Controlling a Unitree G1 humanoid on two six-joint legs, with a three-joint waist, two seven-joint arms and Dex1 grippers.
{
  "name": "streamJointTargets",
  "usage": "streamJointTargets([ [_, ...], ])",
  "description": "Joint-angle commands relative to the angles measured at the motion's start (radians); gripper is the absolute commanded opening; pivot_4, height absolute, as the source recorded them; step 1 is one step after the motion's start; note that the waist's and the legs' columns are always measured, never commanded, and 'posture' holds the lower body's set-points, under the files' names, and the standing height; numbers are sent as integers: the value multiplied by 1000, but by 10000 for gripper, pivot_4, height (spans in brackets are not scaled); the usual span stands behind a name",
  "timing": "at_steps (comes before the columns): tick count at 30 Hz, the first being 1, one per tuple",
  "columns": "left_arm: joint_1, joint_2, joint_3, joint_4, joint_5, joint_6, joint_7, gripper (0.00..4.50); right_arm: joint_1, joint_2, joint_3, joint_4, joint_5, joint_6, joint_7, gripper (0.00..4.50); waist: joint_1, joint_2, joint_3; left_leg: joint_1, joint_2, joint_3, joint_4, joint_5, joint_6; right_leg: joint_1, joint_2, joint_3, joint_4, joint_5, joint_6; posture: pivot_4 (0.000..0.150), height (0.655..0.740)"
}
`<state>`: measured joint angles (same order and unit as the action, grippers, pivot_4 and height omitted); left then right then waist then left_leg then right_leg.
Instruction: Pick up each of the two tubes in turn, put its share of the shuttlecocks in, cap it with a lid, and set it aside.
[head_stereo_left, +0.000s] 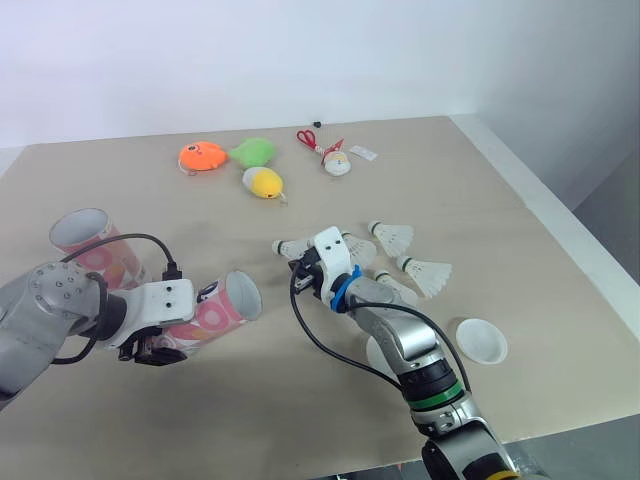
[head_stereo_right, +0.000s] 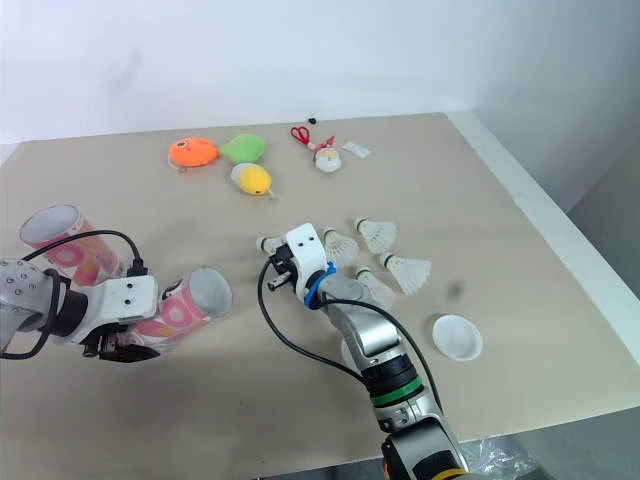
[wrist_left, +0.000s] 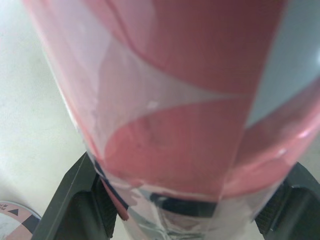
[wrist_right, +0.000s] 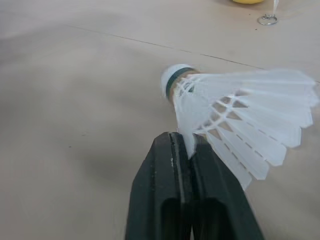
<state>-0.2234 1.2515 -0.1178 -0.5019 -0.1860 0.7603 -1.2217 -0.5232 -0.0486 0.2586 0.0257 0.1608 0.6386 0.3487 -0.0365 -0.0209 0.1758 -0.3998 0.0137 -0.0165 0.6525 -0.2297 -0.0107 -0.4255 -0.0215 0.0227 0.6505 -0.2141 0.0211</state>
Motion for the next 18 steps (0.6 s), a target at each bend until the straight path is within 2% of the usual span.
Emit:
streamJointTargets([
  [1, 16, -3, -1, -23, -15, 6, 8, 29248, 16, -14, 6, -80, 14, -36, 48, 1058, 0, 0, 0, 0, 0, 0, 0, 0, 0, 0, 0, 0, 0, 0, 0, 1500, 7400],
  [5, 18, 2, 5, -18, -15, 17, 17, 29248, 43, -93, -11, -205, 63, -49, 159, 1058, 1, 0, 0, 0, 0, 0, 0, 0, 0, 0, -1, 0, 0, 0, 0, 1500, 7400],
  [13, 14, 2, -5, -15, -22, 15, 23, 29248, 41, -438, -114, -430, 270, -74, 555, 1058, 4, 0, 0, 0, 0, 1, 0, 0, 0, 1, -1, 0, -2, 0, 1, 1500, 7400],
  [16, 3, -2, -15, -9, -19, 13, 22, 29248, 27, -483, -80, -457, 275, -72, 597, 1058, 4, 1, 0, 1, 0, 0, 0, 0, 0, 1, 1, -1, -2, 0, 0, 1500, 7400],
  [18, -8, -8, -23, -6, -18, 15, 23, 29248, 15, -469, -42, -454, 257, -86, 596, 1058, 4, 1, 0, 1, 1, -1, 0, 0, 0, 1, 2, -1, -1, 0, 0, 1500, 7400],
])
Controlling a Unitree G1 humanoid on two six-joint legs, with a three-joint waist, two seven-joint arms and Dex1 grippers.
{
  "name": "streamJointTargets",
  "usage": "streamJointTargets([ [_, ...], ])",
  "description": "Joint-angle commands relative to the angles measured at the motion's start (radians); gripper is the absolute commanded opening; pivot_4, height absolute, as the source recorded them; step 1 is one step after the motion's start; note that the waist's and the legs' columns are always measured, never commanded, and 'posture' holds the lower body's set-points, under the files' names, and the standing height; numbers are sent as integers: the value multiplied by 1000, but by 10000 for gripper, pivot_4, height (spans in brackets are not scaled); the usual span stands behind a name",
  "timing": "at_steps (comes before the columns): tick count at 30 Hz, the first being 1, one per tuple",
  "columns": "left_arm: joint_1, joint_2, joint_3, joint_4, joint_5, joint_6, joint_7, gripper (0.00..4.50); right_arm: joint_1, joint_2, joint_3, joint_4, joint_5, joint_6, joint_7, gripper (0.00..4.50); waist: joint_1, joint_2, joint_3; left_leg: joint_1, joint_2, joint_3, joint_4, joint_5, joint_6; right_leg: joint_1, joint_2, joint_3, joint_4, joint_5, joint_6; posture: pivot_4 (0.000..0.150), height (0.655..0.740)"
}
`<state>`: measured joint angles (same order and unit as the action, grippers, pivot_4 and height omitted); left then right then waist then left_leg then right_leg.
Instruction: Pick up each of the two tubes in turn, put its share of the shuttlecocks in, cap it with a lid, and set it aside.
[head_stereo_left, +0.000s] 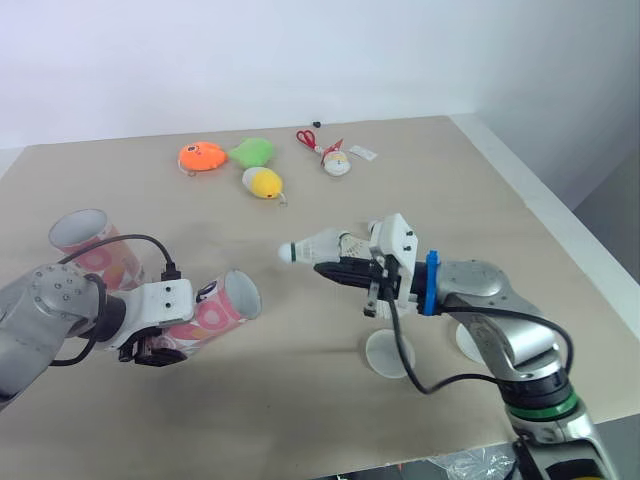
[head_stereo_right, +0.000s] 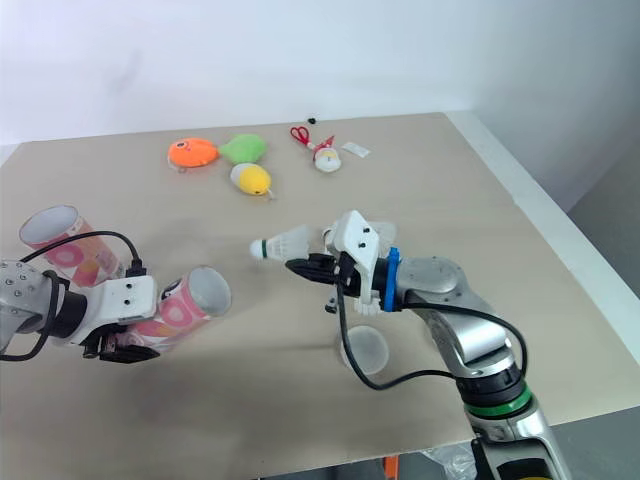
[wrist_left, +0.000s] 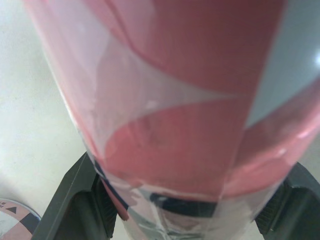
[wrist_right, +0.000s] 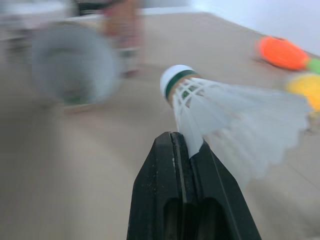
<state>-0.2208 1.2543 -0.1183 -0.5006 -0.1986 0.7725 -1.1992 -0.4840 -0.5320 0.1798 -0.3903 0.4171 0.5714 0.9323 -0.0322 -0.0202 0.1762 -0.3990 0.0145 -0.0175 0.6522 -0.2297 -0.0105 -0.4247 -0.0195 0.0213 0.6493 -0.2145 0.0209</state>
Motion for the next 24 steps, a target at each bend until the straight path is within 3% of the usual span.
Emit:
streamJointTargets([
  [1, -14, -13, -25, -7, -6, 4, 1, 29248, -28, 22, 50, -35, -7, -26, 8, 1058, 0, 0, 0, 0, 0, 0, 0, 0, 0, 0, 0, 0, 0, 0, 0, 1500, 7400],
  [7, -34, -15, -39, -2, -3, 4, -6, 29248, -113, 99, 209, 38, -118, -112, 24, 1058, 7, 0, 0, 0, -1, 1, 1, 0, 0, 0, -1, 1, 0, 0, -1, 1500, 7400],
  [12, -45, -17, -51, -7, -5, 9, -8, 29248, -136, 125, 227, 48, -102, -118, 53, 1058, 10, 0, 0, -2, -1, 1, 1, 0, 0, 0, -4, 1, -1, 0, 1, 1500, 7400],
  [15, -45, -16, -51, -9, -6, 12, -9, 29248, -120, 124, 185, 11, -32, -46, 56, 9063, 10, 0, 0, -2, -1, 1, 1, 0, 0, 0, -4, 1, -1, 0, 2, 1500, 7400],
  [22, -40, -13, -55, -6, -3, 9, -11, 29248, -25, 97, 98, -83, 49, 21, -2, 42981, 10, 0, 0, -2, -1, 0, 1, 0, 0, 0, -3, 0, 0, 0, 1, 1500, 7400],
  [24, -44, -13, -54, -5, -4, 10, -13, 29248, 65, 90, 20, -142, 57, 11, -69, 44142, 11, 0, 0, -2, -1, 0, 1, 0, 0, 0, -3, 0, 0, 0, 1, 1500, 7400],
])
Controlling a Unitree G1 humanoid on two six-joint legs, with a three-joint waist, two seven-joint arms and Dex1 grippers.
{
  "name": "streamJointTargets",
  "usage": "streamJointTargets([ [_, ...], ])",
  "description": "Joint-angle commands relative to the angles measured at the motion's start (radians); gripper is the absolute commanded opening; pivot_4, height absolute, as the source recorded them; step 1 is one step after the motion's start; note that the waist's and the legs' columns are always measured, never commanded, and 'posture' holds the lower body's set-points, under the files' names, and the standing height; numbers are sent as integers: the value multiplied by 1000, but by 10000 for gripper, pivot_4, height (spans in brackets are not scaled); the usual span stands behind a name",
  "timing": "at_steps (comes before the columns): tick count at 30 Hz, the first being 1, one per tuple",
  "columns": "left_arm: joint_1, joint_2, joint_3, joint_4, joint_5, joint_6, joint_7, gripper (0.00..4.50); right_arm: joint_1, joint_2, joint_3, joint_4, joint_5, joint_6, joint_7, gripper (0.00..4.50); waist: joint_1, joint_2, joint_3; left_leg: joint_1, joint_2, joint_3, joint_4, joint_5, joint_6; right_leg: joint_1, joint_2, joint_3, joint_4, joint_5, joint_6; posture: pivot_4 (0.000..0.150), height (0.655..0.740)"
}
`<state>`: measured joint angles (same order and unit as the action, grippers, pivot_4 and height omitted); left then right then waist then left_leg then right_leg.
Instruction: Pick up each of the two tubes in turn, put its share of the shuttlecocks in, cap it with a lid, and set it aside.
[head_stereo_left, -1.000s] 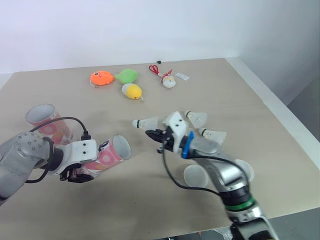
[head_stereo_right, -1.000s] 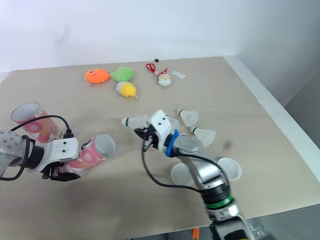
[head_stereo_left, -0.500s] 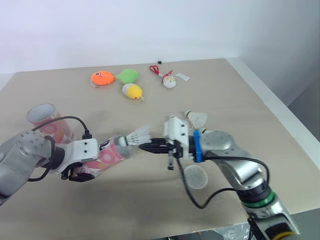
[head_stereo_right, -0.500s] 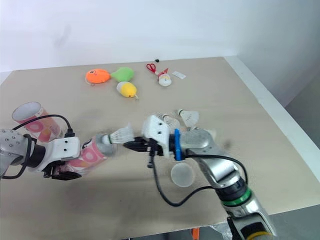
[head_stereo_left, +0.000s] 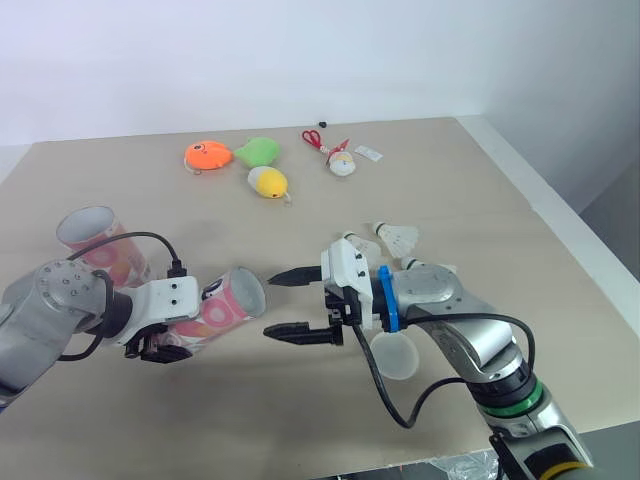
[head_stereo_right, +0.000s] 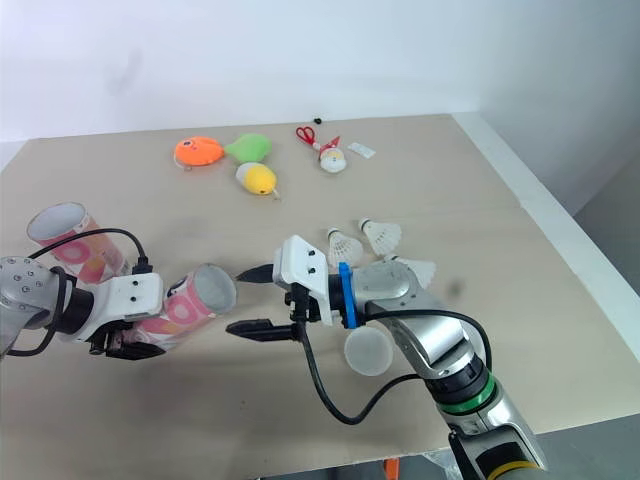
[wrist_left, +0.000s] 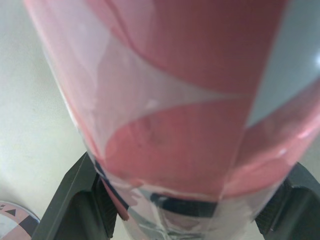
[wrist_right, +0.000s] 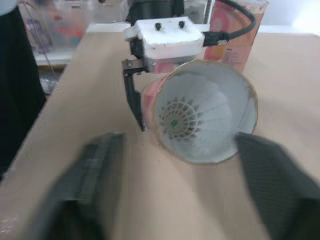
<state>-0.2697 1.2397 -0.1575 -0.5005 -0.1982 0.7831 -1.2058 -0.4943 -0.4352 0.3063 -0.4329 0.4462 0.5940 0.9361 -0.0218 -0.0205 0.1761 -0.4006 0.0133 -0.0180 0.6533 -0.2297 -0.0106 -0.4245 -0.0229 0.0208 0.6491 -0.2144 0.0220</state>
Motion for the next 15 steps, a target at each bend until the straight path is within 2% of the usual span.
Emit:
streamJointTargets([
  [1, 4, 3, -15, -5, -3, -2, -7, 29248, 125, -5, -147, -126, 15, -39, -111, 44142, 2, 0, 0, 0, 0, 0, 0, 0, 0, 0, 0, 0, 0, 0, 0, 1500, 7400],
  [9, -24, 5, -21, 11, 6, -20, -18, 29248, 538, -85, -391, -329, -4, -102, -238, 44142, 0, 0, 0, -1, -1, 1, 0, -1, -1, -1, -1, 1, 0, -2, 1, 1500, 7400],
  [15, -56, 16, -39, 48, 19, -51, -43, 29248, 723, -89, -397, -394, -80, -138, -321, 44142, 0, -1, 0, 0, 0, 0, 1, 0, -1, 0, 1, 0, 0, -3, -3, 1500, 7400],
])
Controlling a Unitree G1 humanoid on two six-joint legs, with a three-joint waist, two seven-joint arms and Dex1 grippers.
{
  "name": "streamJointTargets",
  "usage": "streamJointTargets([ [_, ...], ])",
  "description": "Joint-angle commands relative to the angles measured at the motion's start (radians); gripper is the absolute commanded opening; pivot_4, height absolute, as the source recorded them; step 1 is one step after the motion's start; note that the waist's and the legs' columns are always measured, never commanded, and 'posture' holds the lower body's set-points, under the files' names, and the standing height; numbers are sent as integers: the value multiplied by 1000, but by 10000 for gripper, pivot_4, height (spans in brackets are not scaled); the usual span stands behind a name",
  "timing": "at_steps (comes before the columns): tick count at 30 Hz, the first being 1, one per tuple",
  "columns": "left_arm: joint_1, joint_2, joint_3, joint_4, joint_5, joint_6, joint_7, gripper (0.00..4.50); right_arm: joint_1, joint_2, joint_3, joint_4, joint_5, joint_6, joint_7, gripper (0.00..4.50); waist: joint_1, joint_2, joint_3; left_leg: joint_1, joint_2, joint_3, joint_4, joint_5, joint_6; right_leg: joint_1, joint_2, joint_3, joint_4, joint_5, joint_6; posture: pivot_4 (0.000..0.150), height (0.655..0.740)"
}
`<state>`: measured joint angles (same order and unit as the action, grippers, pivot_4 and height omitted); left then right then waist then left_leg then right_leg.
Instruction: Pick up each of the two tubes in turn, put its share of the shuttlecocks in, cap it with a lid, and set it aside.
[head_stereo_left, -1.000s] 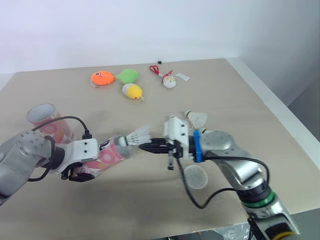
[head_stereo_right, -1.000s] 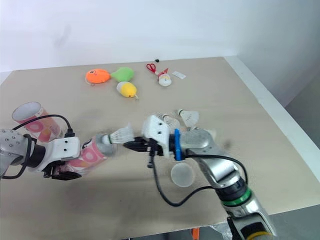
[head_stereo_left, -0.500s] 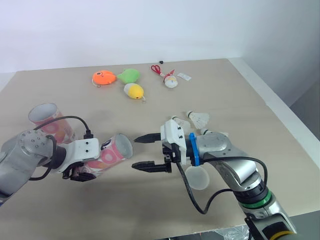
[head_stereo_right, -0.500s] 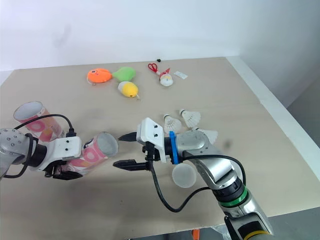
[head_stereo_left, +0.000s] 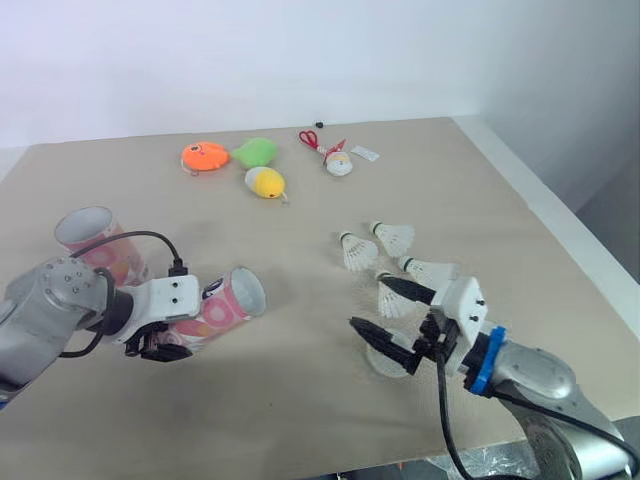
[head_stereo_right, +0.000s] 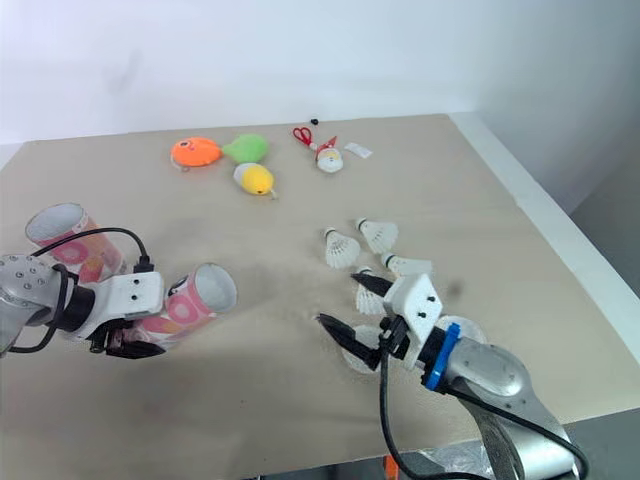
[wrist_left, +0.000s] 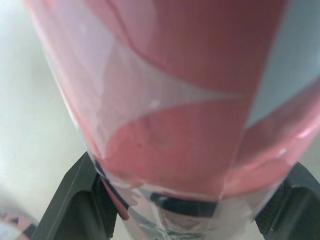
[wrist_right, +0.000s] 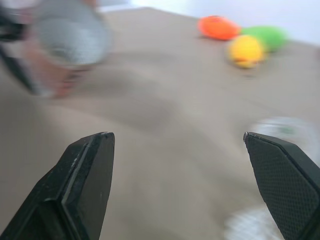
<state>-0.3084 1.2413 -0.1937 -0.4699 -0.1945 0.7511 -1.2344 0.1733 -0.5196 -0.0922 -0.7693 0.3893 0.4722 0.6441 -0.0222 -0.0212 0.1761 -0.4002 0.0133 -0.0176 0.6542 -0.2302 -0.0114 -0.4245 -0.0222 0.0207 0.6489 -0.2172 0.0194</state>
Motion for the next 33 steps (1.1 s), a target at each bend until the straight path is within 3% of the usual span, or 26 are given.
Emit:
streamJointTargets([
  [1, -19, 15, -5, 21, 17, -22, -17, 29248, 73, -4, 5, -61, -25, -8, -39, 44142, 0, 0, 0, 0, 0, 0, 0, 0, 0, 0, 0, 0, 0, 0, -1, 1500, 7400],
  [5, -33, 7, -19, 21, 18, -25, -28, 29248, 103, 31, 31, -31, -26, 54, -115, 44142, -1, -1, 1, 0, 0, 1, 0, 0, 0, 0, 0, 1, 0, 0, 0, 1500, 7400],
  [11, -58, -1, -36, 37, 30, -32, -38, 29248, 24, 82, 89, 70, -57, 81, -186, 44142, 0, -2, 1, 0, 0, 1, 0, 0, 0, 0, -1, 1, 0, 0, 0, 1500, 7400],
  [28, -36, -4, -15, 11, 12, 2, -22, 29248, -113, 204, 44, 220, -51, 132, -331, 44142, 0, -2, 1, -1, 0, 1, 0, 0, 0, -1, 0, 1, 0, -1, -1, 1500, 7400],
  [30, -37, -6, -17, 10, 12, 3, -21, 29248, -119, 208, 41, 228, -54, 131, -336, 39017, -1, -2, 1, -1, 0, 1, 0, 0, 0, -1, 0, 1, 0, 0, -1, 1500, 7400],
  [33, -38, -9, -19, 8, 11, 4, -20, 29248, -123, 213, 38, 234, -55, 129, -341, 26855, 0, -2, 1, -1, 0, 1, 0, 0, 0, 0, 0, 1, 0, 0, -1, 1500, 7400],
])
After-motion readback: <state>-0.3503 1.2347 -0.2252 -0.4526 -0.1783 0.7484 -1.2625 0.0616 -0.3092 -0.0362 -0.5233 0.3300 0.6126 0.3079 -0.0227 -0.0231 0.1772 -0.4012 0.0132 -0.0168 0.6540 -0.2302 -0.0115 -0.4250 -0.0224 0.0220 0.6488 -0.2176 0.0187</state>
